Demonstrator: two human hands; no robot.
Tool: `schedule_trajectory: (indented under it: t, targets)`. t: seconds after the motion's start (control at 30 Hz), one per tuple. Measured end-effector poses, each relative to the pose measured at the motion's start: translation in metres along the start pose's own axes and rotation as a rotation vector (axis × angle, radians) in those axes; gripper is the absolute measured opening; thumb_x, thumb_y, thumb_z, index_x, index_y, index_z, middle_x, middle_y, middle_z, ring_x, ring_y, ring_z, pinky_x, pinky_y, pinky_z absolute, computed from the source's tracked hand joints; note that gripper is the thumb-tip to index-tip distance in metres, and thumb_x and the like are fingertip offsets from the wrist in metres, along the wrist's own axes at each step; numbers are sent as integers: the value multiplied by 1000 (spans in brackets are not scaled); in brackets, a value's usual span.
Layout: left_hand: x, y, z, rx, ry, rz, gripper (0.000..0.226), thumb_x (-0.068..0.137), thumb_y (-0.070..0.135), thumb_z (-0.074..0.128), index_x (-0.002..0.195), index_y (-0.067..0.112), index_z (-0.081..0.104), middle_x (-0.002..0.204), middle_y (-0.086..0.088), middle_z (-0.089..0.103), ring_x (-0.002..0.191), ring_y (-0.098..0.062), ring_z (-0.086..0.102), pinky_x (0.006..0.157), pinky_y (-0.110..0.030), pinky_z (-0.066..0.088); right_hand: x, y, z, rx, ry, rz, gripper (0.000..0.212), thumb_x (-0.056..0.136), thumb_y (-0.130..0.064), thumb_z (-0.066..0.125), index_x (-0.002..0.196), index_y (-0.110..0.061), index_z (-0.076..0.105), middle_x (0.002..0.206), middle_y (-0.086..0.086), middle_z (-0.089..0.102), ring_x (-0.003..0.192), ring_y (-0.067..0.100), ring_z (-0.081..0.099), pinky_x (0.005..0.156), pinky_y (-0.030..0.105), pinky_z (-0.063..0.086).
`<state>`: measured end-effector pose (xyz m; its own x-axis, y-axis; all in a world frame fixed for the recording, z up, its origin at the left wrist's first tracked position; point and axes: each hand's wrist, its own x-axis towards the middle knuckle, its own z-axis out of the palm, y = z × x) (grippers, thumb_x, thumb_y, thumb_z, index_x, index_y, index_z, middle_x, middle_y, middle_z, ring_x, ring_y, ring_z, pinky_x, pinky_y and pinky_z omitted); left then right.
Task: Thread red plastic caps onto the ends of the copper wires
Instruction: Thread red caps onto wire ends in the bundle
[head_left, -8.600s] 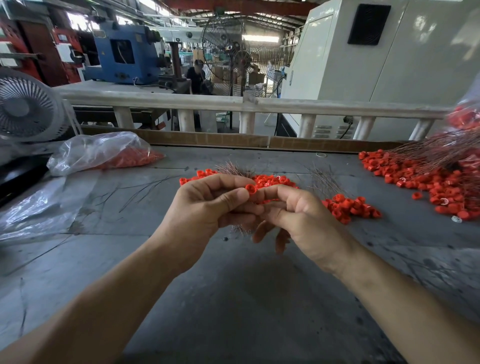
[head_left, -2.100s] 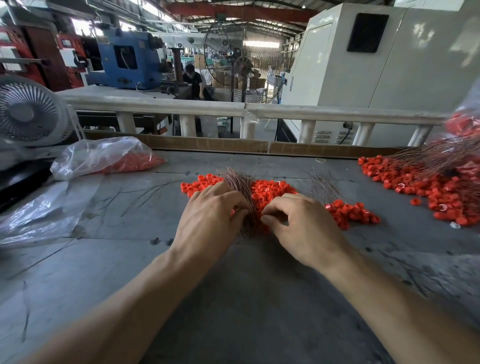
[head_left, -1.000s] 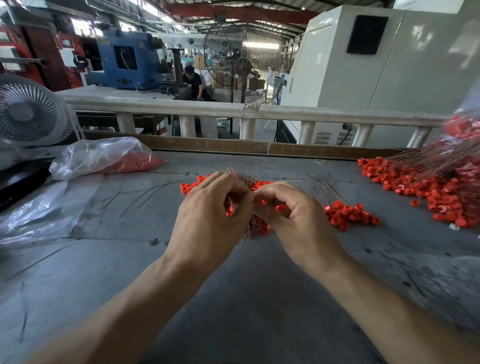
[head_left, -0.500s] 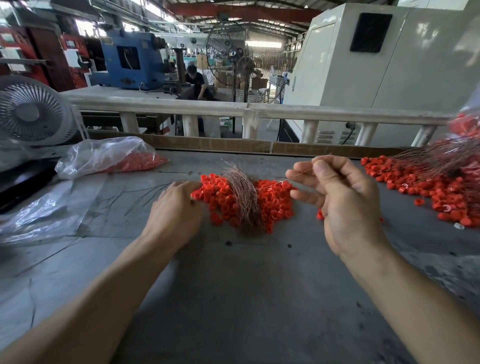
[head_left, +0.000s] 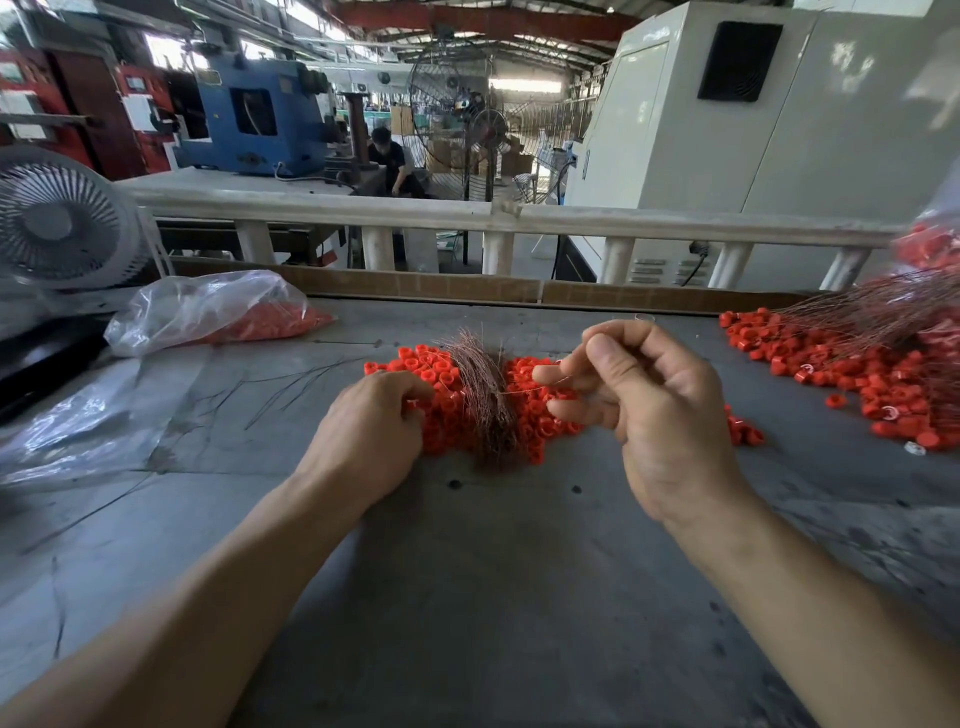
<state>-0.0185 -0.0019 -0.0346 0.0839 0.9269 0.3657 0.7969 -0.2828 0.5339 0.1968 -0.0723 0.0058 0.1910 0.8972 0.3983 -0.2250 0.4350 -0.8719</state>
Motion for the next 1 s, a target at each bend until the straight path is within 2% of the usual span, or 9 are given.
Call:
schedule_trajectory:
  t: [0.1, 0.2, 0.3, 0.37, 0.47, 0.53, 0.7, 0.83, 1.0]
  targets:
    - [-3, 2, -2, -18, 7, 0, 30, 94, 14, 61, 115, 30, 73, 114, 4, 72, 108, -18, 64, 91, -33, 50, 3, -3, -1, 71, 53, 3, 12, 103, -5, 52, 95, -6, 61, 73, 7, 65, 76, 32, 76, 57, 29, 59]
    - [-6, 7, -6, -27, 31, 15, 25, 94, 19, 63, 114, 32, 73, 111, 7, 71, 104, -14, 64, 88, -32, 50, 4, -3, -3, 39, 69, -29, 11, 103, -5, 53, 95, -6, 61, 72, 6, 65, 72, 31, 75, 58, 30, 60]
    - [-11, 19, -10, -165, 68, 147, 19, 92, 27, 71, 109, 35, 73, 100, 16, 67, 88, -2, 62, 80, -25, 51, 0, 1, 1, -23, -7, -1, 10, 102, -4, 53, 96, -3, 61, 73, 9, 66, 75, 32, 75, 62, 31, 62]
    - [-14, 29, -9, -209, -15, 291, 21, 90, 33, 74, 110, 36, 73, 100, 18, 64, 87, 0, 61, 76, -18, 48, -4, 4, 5, -54, -60, 30, 9, 102, -3, 53, 97, -2, 61, 75, 11, 66, 76, 33, 76, 64, 32, 62]
    - [-17, 38, 3, -159, -137, 422, 21, 86, 24, 79, 107, 26, 74, 102, 10, 63, 90, -9, 60, 81, -29, 51, -8, 5, 9, -75, -118, 30, 9, 102, -3, 53, 97, -3, 61, 76, 11, 68, 77, 34, 76, 65, 31, 62]
    - [-15, 38, 7, -123, -123, 426, 19, 85, 14, 78, 103, 20, 76, 100, 7, 64, 91, -14, 60, 84, -35, 50, -9, 3, 11, -63, -137, 12, 9, 101, -3, 54, 96, -4, 62, 74, 11, 67, 73, 33, 75, 63, 31, 61]
    - [-10, 35, 11, -110, -59, 425, 26, 85, 12, 78, 110, 17, 78, 109, 5, 71, 103, -12, 64, 94, -24, 48, -7, 0, 10, -68, -96, -65, 12, 99, -2, 55, 91, -5, 63, 65, 9, 63, 57, 24, 65, 51, 29, 55]
    - [-9, 36, 16, -103, -30, 368, 25, 87, 13, 77, 111, 17, 78, 112, 5, 72, 105, -10, 63, 94, -12, 40, -3, -8, 4, -1, -55, -111, 12, 98, -5, 57, 89, -8, 64, 66, 6, 61, 50, 20, 57, 42, 27, 47]
    - [-9, 33, 16, -78, -20, 372, 26, 88, 16, 76, 114, 18, 77, 114, 6, 70, 107, -12, 63, 95, -17, 42, 0, -10, -1, -17, -65, -53, 14, 96, -13, 62, 84, -16, 67, 67, 9, 63, 45, 20, 52, 39, 23, 40]
